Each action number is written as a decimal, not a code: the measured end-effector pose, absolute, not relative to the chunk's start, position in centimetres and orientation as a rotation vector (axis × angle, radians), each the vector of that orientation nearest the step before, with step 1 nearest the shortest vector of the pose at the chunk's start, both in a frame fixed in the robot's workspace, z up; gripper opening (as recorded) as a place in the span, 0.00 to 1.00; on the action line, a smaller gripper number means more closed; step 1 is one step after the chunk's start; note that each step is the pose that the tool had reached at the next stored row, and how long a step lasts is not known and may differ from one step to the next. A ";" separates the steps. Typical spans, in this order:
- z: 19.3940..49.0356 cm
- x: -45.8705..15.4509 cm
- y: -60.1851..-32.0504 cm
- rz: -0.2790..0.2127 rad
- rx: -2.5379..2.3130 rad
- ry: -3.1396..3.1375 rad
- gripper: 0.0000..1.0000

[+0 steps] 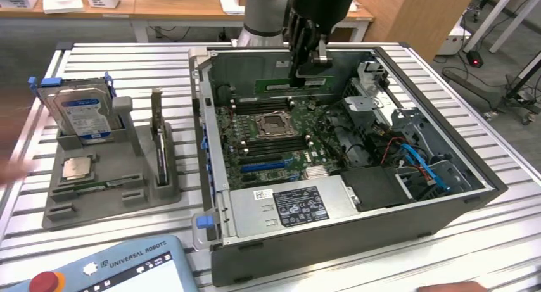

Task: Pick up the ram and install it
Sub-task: 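Insert the ram into the slot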

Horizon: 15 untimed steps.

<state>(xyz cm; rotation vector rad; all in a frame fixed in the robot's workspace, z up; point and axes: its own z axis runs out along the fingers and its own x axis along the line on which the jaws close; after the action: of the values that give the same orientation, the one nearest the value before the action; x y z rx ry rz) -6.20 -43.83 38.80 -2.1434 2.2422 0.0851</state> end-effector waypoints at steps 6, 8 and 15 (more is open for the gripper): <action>38.7 -6.2 -43.8 0.085 -2.143 2.242 0.13; 38.6 -6.2 -43.8 0.085 -2.143 2.242 0.13; 38.1 -6.2 -43.8 0.085 -2.143 2.242 0.13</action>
<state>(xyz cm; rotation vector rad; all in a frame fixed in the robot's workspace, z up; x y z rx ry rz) -6.20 -43.83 38.13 -2.1434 2.2422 0.0850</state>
